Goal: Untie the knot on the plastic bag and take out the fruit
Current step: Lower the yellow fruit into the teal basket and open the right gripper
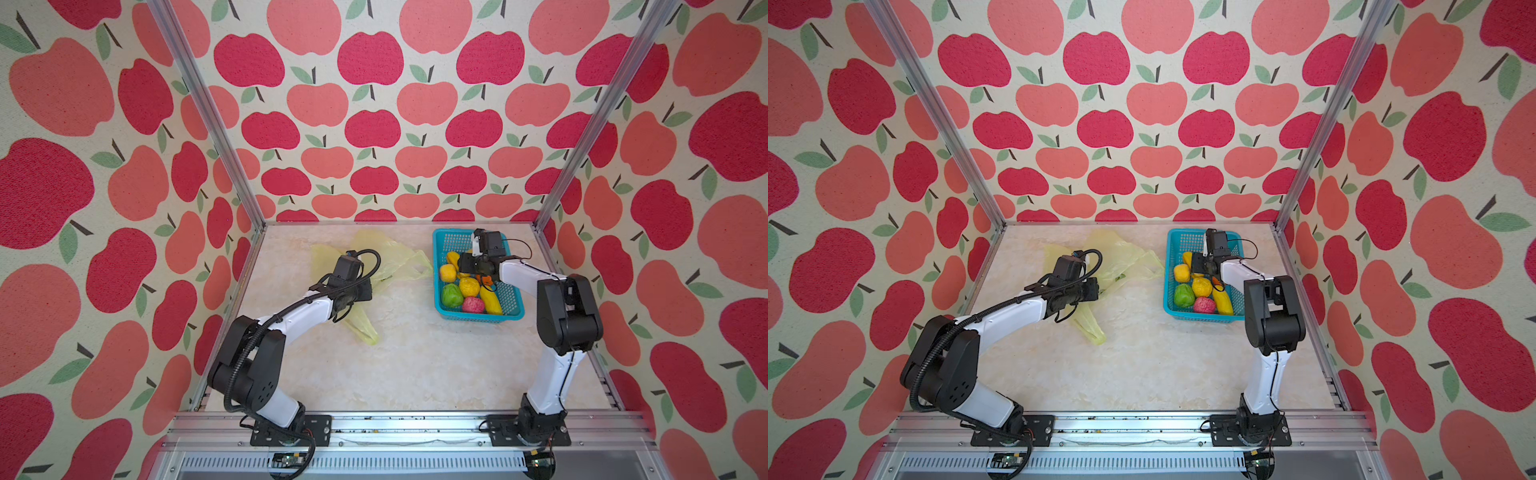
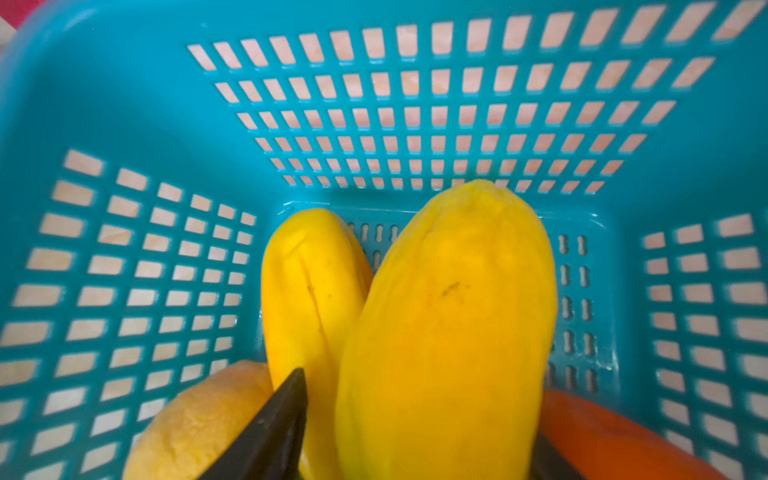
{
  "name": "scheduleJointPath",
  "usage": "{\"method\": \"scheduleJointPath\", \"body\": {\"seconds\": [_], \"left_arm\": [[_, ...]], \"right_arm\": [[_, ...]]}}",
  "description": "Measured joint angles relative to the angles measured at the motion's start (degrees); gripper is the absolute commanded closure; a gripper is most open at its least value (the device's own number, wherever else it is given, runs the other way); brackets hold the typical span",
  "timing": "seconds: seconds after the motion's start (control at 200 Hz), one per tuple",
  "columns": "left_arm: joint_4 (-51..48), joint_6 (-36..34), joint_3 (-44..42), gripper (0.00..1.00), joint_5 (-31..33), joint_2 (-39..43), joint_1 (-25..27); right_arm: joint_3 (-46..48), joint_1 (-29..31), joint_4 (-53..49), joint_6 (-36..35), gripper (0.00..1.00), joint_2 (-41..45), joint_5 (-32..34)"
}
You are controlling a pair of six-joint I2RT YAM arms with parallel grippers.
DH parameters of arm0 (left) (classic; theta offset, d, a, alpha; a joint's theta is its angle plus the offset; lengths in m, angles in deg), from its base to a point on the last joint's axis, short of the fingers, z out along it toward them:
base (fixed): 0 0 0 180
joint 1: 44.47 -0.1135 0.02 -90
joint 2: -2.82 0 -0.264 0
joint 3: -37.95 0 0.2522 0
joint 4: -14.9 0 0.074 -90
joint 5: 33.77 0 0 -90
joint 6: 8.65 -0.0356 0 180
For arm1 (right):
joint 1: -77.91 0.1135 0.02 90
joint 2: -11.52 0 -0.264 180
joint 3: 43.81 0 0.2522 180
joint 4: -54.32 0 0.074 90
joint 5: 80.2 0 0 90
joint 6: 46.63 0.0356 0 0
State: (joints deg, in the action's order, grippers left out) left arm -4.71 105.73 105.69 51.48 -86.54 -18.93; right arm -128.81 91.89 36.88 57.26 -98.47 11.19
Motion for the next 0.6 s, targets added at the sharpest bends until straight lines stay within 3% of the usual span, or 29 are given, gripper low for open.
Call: {"method": "scheduleJointPath", "body": {"seconds": [0.13, 0.24, 0.275, 0.6], "left_arm": [[-1.1, -0.1, 0.5, 0.52, 0.0, 0.0, 0.0], [-1.8, -0.5, 1.2, 0.27, 0.7, 0.4, 0.2], [-2.0, -0.6, 1.2, 0.01, 1.1, 1.0, 0.4], [1.4, -1.5, -1.8, 0.01, 1.7, 19.0, 1.9]], "right_arm": [[5.5, -0.1, 3.7, -0.1, 0.15, 3.3, 0.0], [9.6, -0.1, 7.1, -0.3, 0.14, 5.7, -0.4], [10.7, -0.1, 8.2, -0.3, 0.13, 6.4, -0.6], [22.2, -0.1, 20.6, -0.4, 0.1, 13.7, -2.2]]}}
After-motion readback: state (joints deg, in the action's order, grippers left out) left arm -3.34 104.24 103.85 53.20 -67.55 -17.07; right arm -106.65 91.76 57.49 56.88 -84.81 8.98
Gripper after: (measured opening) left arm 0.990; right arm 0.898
